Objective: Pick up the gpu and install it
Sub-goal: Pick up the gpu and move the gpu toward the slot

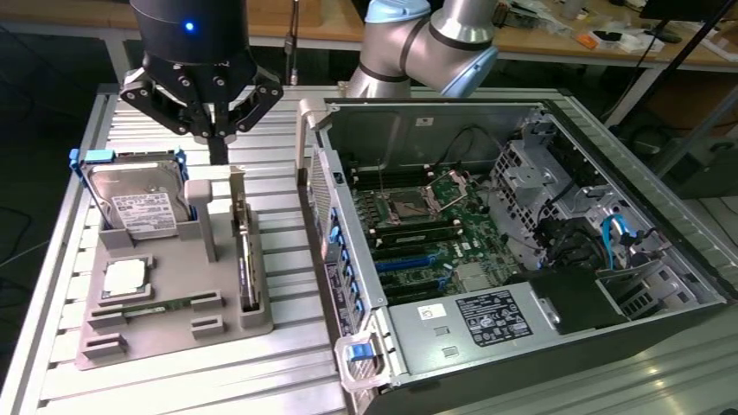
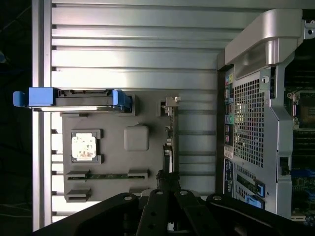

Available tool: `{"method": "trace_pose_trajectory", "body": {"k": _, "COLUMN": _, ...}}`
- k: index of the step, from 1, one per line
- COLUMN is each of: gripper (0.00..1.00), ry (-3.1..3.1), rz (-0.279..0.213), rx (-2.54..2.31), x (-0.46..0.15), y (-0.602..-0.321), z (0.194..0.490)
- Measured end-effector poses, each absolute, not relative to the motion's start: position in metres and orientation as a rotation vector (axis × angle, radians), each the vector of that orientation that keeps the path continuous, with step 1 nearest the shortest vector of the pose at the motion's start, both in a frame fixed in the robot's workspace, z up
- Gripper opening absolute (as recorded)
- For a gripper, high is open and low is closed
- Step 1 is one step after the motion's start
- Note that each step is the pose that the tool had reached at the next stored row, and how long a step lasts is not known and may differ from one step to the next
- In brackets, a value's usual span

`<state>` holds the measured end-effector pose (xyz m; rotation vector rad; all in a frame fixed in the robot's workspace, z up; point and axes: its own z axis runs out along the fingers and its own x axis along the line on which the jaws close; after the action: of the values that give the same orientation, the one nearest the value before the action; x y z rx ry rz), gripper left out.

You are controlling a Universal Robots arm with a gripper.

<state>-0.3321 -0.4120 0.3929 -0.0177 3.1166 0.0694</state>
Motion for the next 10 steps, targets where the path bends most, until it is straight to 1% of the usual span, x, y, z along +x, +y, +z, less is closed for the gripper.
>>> {"method": "trace_pose_trajectory", "body": {"k": 6, "gripper": 0.11, "ry": 3.116, "rz": 0.069, "rx": -0.018, "x": -0.3322, "y": -0.4121, "z": 0.3928}}
{"method": "trace_pose_trajectory", "body": {"k": 7, "gripper": 0.17, "ry": 3.116, "rz": 0.069, "rx": -0.018, "x": -0.3322, "y": -0.4121, "z": 0.3929}}
{"method": "trace_pose_trajectory", "body": {"k": 8, "gripper": 0.17, "ry": 3.116, "rz": 0.069, "rx": -0.017, "x": -0.3322, "y": -0.4121, "z": 0.3929}}
{"method": "trace_pose_trajectory", "body": {"k": 10, "gripper": 0.3, "ry": 3.117, "rz": 0.067, "rx": -0.018, "x": -0.3322, "y": -0.4123, "z": 0.3929}}
